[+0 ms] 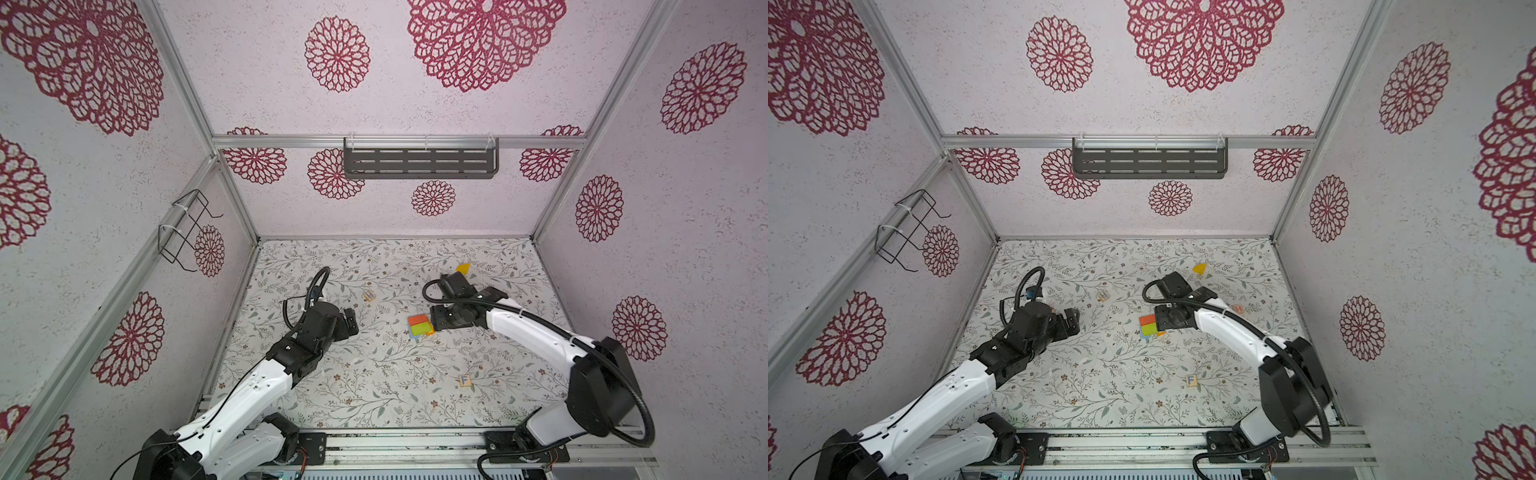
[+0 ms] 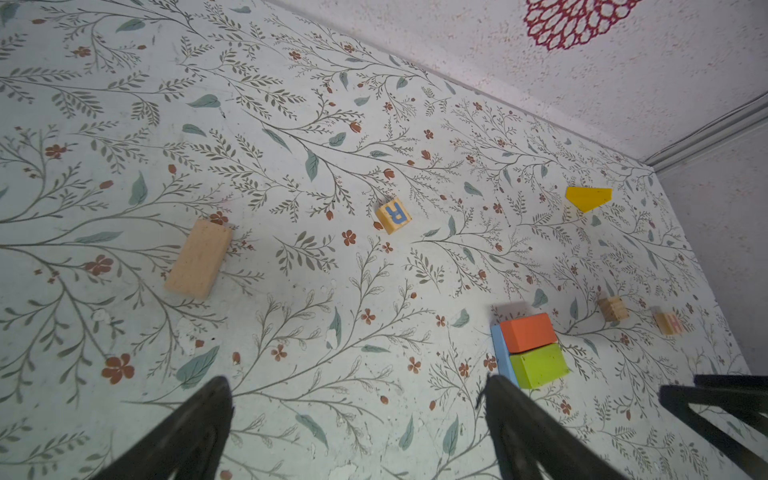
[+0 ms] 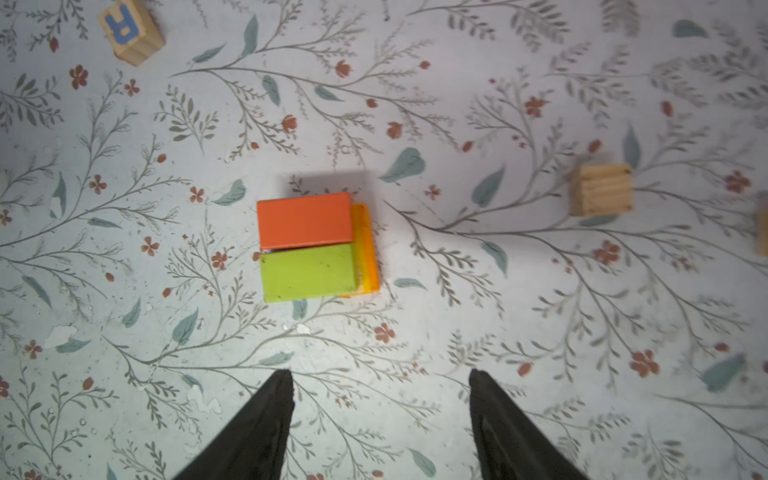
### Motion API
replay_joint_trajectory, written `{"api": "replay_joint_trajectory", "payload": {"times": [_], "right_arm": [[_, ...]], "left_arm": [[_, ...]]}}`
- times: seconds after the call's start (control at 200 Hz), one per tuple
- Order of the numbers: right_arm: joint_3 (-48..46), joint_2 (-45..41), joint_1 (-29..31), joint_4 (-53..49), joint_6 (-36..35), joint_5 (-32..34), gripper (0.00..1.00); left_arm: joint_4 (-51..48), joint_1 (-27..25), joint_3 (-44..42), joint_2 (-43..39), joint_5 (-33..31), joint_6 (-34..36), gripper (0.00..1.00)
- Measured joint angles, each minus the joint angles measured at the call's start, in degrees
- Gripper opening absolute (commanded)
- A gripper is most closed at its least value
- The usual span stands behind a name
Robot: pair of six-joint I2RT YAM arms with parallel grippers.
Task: Build the wood block tower
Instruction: 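Move the right gripper to the plain wooden cube and close on it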
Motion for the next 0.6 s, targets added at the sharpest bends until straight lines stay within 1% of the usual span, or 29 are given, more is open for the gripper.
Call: {"api": "replay_joint_trajectory", "payload": {"times": [0.12, 0.26, 0.365, 0.44, 0.6], "right_arm": [[-6.1, -6.0, -4.7, 0.0, 0.0, -0.4, 0.69], [-9.8, -6.3, -10.5, 0.4, -0.3, -1.2, 0.69], [-10.1, -4.2, -14.0, 1.6, -1.2, -1.6, 0.67], [-9.0, -1.2, -16.2, 2.4, -2.6, -1.9, 0.66], [-4.5, 6.1, -18.4, 4.3, -5.6, -2.2, 0.65]], "left_arm": [[-1.4, -1.1, 1.7, 2.0, 0.6, 0.0, 0.97], [-2.4, -1.1, 4.5, 6.9, 1.2, 0.3, 0.97], [-2.1, -0.7, 8.0, 13.1, 2.4, 1.2, 0.97], [-2.0, -0.4, 11.2, 18.0, 2.7, 1.9, 0.97], [0.6, 0.2, 16.1, 26.0, 3.4, 3.1, 0.97]]}}
